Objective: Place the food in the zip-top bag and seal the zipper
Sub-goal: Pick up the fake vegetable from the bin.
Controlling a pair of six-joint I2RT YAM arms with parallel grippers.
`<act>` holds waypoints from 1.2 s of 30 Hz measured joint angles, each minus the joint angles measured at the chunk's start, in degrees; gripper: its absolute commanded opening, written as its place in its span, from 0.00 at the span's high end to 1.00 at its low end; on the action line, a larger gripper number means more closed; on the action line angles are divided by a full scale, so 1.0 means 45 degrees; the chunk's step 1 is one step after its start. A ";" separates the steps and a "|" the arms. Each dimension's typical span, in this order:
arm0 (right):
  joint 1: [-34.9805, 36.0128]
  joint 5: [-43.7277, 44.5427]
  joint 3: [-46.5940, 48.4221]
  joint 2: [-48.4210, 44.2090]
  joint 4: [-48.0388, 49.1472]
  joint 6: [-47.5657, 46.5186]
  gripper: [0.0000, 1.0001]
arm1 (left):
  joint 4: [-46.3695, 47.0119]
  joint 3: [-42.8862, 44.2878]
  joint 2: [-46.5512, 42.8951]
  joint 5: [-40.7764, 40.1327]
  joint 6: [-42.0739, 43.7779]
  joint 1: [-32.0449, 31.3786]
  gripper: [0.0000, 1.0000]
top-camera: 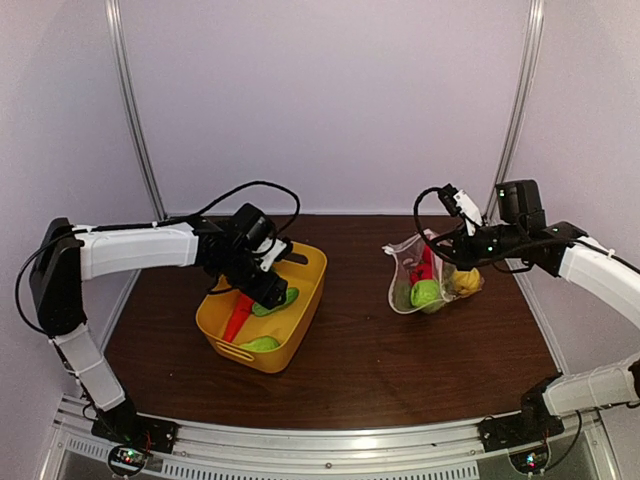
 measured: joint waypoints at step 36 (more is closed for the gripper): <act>-0.0267 -0.0330 -0.0413 -0.0457 0.0102 0.0005 1.00 | -0.1831 0.3555 0.3580 0.1438 0.3638 0.1175 0.78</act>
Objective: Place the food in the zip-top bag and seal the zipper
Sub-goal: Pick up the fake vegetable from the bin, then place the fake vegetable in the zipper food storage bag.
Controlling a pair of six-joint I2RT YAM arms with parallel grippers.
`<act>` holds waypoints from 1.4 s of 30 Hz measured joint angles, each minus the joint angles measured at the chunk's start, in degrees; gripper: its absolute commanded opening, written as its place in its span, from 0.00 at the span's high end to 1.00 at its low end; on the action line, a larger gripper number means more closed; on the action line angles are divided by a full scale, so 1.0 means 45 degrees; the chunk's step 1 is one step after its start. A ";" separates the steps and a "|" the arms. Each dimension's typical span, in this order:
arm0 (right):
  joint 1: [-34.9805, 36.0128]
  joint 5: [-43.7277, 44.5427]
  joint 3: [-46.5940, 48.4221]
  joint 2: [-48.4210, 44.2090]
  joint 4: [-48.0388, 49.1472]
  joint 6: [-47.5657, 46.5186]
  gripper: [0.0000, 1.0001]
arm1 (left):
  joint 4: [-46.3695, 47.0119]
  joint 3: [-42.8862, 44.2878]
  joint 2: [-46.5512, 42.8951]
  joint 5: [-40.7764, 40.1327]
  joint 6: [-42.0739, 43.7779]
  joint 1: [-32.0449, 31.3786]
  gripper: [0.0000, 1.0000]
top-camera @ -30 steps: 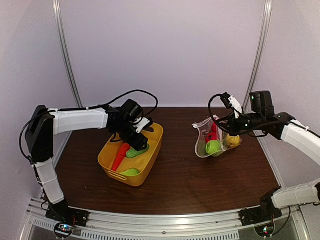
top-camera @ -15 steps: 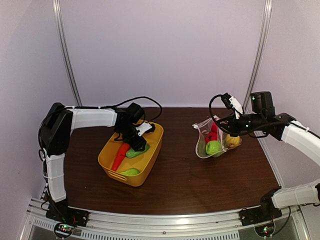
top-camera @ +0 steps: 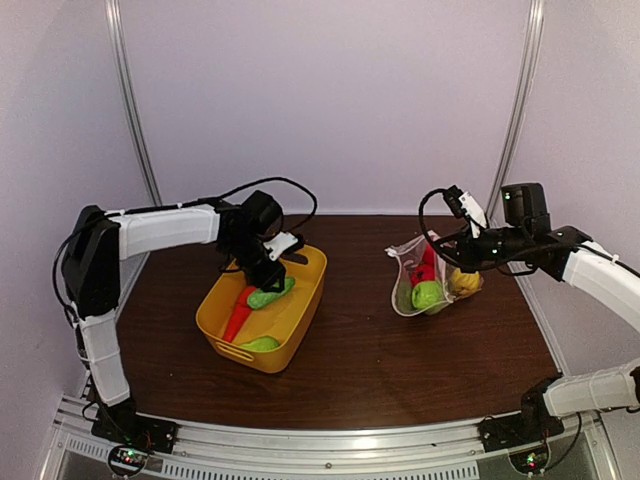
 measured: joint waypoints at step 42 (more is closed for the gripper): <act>-0.0005 -0.0340 0.5095 0.1350 -0.5085 0.0151 1.00 | 1.7325 -0.1982 -0.2929 0.0957 -0.3235 -0.7038 0.76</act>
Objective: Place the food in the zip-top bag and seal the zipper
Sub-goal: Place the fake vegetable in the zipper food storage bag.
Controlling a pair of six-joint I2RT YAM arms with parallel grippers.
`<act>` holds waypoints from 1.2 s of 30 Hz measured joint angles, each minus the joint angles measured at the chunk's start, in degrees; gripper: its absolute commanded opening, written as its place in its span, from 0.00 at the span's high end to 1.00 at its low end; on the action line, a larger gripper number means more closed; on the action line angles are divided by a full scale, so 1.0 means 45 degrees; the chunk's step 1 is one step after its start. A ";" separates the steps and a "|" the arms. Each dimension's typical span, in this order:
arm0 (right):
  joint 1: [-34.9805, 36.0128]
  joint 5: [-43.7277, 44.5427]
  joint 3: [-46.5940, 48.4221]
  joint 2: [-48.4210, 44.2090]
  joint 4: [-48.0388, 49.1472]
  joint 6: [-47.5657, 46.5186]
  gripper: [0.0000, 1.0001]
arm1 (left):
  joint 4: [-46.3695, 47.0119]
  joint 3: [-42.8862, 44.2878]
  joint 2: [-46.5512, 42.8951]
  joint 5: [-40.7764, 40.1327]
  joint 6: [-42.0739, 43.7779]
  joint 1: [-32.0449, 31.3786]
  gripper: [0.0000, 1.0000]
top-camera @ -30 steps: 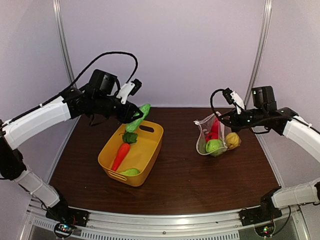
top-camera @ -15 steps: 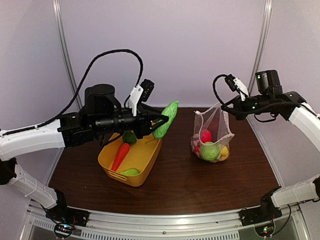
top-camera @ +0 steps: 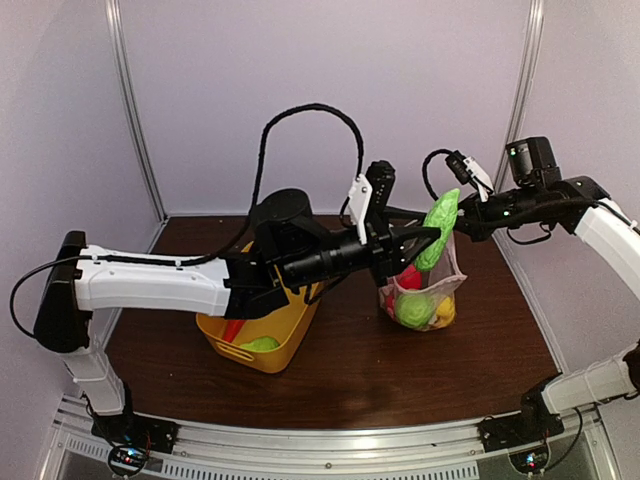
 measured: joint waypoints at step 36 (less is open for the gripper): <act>-0.0044 -0.0563 0.0631 -0.0126 -0.0432 0.0947 1.00 | 0.6586 -0.0466 0.3449 -0.4677 -0.0952 -0.0039 0.69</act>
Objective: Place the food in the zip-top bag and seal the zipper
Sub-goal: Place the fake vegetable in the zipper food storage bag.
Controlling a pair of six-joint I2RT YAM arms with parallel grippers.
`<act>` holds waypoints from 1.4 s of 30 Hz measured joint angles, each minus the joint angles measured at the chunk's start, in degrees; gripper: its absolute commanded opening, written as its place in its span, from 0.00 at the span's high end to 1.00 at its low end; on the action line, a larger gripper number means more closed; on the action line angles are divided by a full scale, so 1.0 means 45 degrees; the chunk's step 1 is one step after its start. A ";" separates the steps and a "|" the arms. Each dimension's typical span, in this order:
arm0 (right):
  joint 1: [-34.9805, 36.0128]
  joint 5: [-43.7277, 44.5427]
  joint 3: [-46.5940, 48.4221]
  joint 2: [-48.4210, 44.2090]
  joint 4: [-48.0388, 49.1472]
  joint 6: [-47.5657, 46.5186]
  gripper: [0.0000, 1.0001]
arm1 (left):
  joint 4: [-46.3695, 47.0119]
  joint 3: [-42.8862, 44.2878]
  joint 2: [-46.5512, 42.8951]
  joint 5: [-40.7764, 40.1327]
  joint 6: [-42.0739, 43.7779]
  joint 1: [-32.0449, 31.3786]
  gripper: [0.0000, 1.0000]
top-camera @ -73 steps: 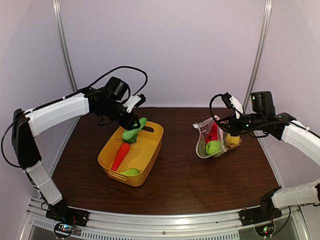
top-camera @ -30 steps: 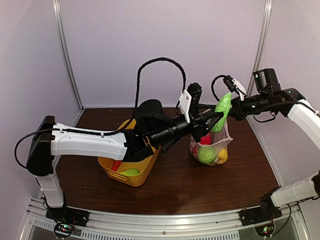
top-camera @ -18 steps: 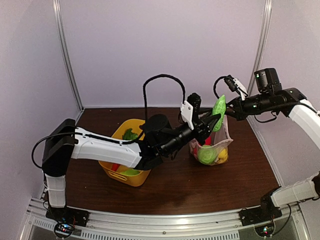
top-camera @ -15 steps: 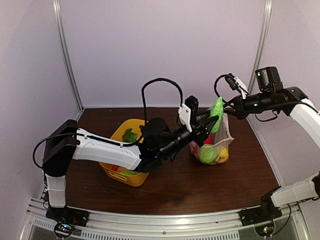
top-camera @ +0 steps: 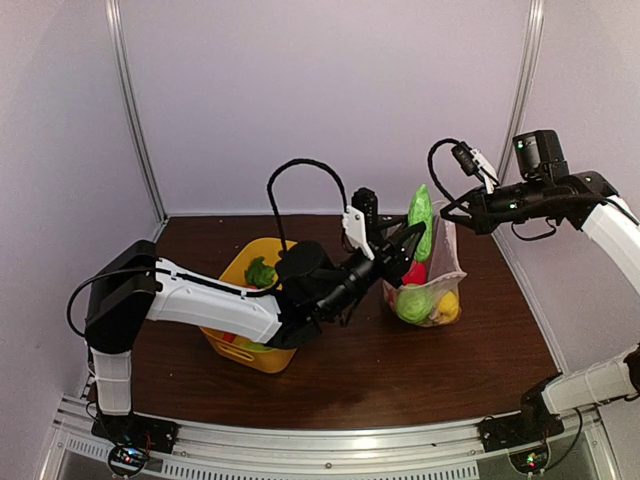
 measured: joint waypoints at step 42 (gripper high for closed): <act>-0.0160 0.0593 -0.0316 -0.0160 0.0442 0.0107 1.00 | -1.0758 0.2025 -0.4750 -0.1350 -0.1656 -0.0413 0.36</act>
